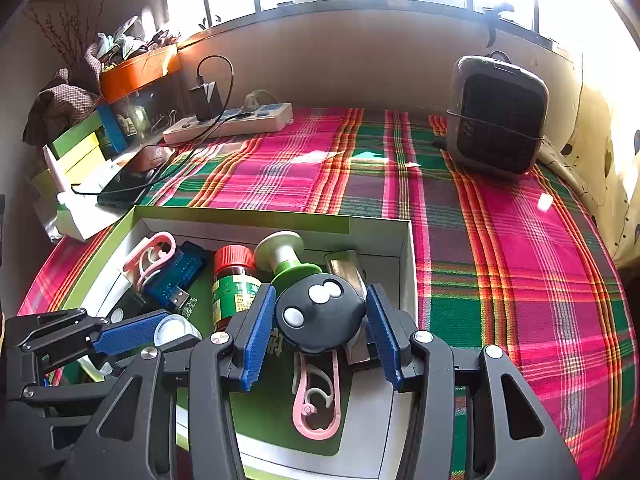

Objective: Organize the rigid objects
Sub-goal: 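Lower the clear container and black disc into the tray and open both tools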

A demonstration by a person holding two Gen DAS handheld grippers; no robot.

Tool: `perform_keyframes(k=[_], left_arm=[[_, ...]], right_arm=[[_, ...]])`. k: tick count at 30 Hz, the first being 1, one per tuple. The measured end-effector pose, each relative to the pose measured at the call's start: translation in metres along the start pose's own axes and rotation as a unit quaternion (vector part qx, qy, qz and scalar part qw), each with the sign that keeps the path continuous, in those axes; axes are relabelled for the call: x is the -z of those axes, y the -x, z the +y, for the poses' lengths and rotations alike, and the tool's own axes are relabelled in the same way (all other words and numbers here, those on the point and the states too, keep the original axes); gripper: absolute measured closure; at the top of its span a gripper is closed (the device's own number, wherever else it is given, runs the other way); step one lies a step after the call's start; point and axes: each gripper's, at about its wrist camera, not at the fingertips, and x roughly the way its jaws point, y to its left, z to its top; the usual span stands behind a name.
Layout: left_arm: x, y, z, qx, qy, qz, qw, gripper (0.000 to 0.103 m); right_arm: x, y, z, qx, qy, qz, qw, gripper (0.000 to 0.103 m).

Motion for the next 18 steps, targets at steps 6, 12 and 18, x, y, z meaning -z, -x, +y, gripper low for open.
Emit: perform_keyframes(k=[6, 12, 18], left_arm=[[-0.0001, -0.0005, -0.0001, -0.001, -0.001, -0.001, 1.0, 0.076], [0.0006, -0.0007, -0.0001, -0.004, -0.002, 0.0, 1.0, 0.075], [0.0008, -0.0001, 0.0015, -0.005, 0.003, -0.001, 1.0, 0.067]], right_arm=[[0.0, -0.0001, 0.0, 0.0, 0.0, 0.0, 1.0, 0.055], [0.0, -0.0001, 0.0001, 0.001, 0.0, 0.0, 1.0, 0.055], [0.0001, 0.0, 0.0002, 0.001, 0.0, 0.0, 1.0, 0.054]])
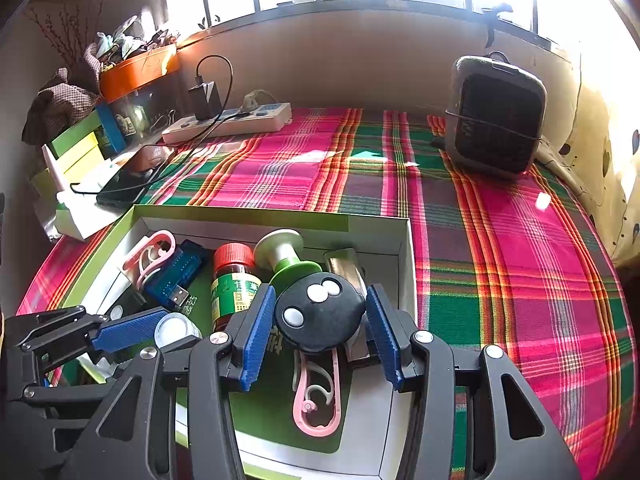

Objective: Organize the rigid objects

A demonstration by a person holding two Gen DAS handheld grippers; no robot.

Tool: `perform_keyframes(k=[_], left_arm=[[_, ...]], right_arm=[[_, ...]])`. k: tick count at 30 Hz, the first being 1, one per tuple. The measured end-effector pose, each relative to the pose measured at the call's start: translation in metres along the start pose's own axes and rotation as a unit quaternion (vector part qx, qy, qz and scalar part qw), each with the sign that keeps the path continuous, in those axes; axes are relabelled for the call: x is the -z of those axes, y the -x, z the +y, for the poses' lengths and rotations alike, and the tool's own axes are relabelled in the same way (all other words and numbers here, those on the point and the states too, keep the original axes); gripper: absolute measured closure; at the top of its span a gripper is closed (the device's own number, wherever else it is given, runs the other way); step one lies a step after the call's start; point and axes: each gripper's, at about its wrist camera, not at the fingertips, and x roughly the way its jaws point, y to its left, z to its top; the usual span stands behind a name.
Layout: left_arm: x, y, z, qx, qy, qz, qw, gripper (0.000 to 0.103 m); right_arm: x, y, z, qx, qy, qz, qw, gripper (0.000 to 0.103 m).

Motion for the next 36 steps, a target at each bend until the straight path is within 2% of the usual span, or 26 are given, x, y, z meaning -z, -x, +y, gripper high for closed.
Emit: perform_keyframes(k=[5, 21, 36], left_arm=[[0.0, 0.002, 0.002, -0.007, 0.005, -0.002, 1.0, 0.06], [0.005, 0.017, 0.0, -0.016, 0.003, -0.01, 0.9998, 0.059], [0.025, 0.052, 0.001, -0.028, 0.01, -0.028, 0.9992, 0.059]], right_arm=[[0.003, 0.003, 0.0, -0.002, -0.003, -0.001, 1.0, 0.052], [0.007, 0.021, 0.001, 0.004, -0.01, -0.014, 1.0, 0.049], [0.026, 0.054, 0.012, 0.007, -0.014, -0.023, 1.0, 0.049]])
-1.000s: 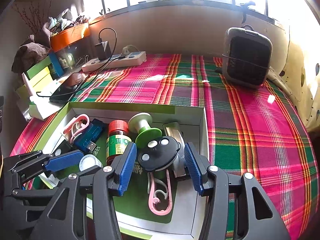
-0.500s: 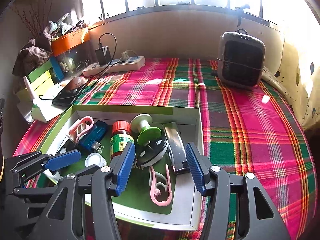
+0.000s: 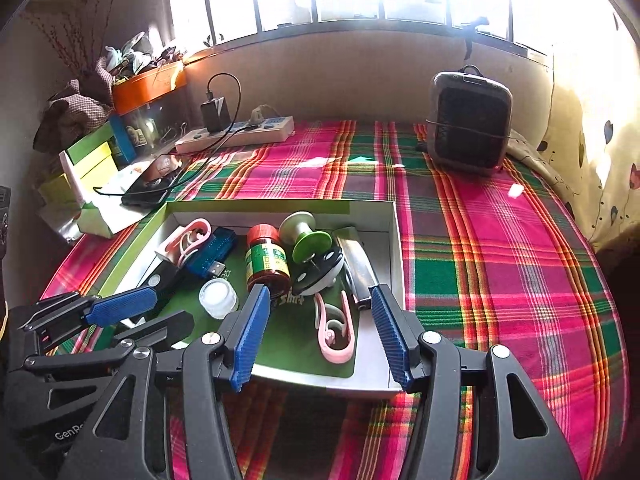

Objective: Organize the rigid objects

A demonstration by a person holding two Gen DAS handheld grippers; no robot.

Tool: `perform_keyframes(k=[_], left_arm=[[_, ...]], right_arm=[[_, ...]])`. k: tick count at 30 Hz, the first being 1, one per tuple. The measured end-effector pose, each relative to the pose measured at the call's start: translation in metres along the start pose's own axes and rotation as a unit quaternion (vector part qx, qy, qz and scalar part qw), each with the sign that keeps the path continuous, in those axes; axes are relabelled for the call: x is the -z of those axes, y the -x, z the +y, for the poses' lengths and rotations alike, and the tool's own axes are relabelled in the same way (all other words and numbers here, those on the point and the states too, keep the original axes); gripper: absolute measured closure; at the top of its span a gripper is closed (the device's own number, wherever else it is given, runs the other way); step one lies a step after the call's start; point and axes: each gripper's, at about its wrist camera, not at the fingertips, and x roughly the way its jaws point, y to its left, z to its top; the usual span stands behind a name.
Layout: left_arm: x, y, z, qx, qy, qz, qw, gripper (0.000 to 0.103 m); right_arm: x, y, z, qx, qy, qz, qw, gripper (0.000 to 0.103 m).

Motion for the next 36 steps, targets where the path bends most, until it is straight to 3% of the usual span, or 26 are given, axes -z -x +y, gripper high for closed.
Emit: perform_keyframes(k=[8, 29, 36], left_arm=[[0.014, 0.023, 0.005, -0.017, 0.006, -0.02, 0.9996, 0.059], [0.063, 0.026, 0.01, -0.029, 0.016, 0.034, 0.9988, 0.059], [0.068, 0.027, 0.009, -0.035, 0.014, 0.034, 0.9987, 0.059]], right_arm=[[0.018, 0.022, 0.01, -0.006, 0.002, -0.003, 1.0, 0.049], [0.064, 0.025, 0.024, 0.009, 0.001, 0.062, 0.998, 0.049], [0.074, 0.024, 0.03, 0.016, 0.01, 0.081, 0.997, 0.049]])
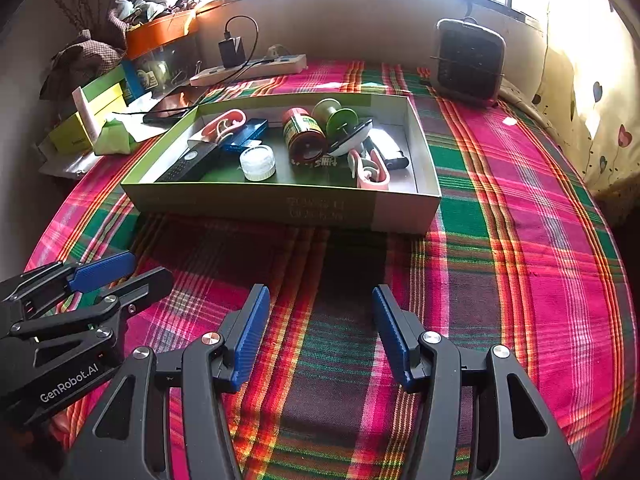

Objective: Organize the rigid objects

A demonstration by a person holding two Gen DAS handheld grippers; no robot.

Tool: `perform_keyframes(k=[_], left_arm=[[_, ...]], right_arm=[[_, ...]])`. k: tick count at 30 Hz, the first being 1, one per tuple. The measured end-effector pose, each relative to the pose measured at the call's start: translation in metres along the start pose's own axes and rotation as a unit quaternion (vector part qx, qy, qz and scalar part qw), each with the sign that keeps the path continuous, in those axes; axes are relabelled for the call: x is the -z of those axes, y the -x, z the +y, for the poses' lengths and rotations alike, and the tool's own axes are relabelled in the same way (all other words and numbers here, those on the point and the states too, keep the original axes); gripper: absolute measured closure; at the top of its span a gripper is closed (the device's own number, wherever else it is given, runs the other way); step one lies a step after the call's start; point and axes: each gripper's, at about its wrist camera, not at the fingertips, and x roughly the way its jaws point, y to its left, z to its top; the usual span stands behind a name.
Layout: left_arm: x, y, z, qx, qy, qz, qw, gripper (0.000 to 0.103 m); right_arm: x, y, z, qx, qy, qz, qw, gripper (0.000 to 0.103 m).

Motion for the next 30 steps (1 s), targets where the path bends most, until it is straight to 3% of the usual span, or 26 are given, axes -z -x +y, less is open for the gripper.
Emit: perform_keyframes(k=[9, 15, 30], left_arm=[[0.005, 0.0, -0.008, -0.027, -0.007, -0.011, 0.9996, 0.058], [0.005, -0.001, -0.014, -0.046, -0.02, -0.008, 0.9987, 0.058], [0.005, -0.002, -0.016, -0.047, -0.018, -0.007, 0.9987, 0.052]], right_arm=[[0.007, 0.003, 0.001, 0.031, -0.001, 0.002, 1.0, 0.048], [0.008, 0.003, -0.004, 0.041, -0.013, 0.004, 0.999, 0.039], [0.006, 0.001, -0.006, 0.046, -0.017, 0.007, 0.999, 0.032]])
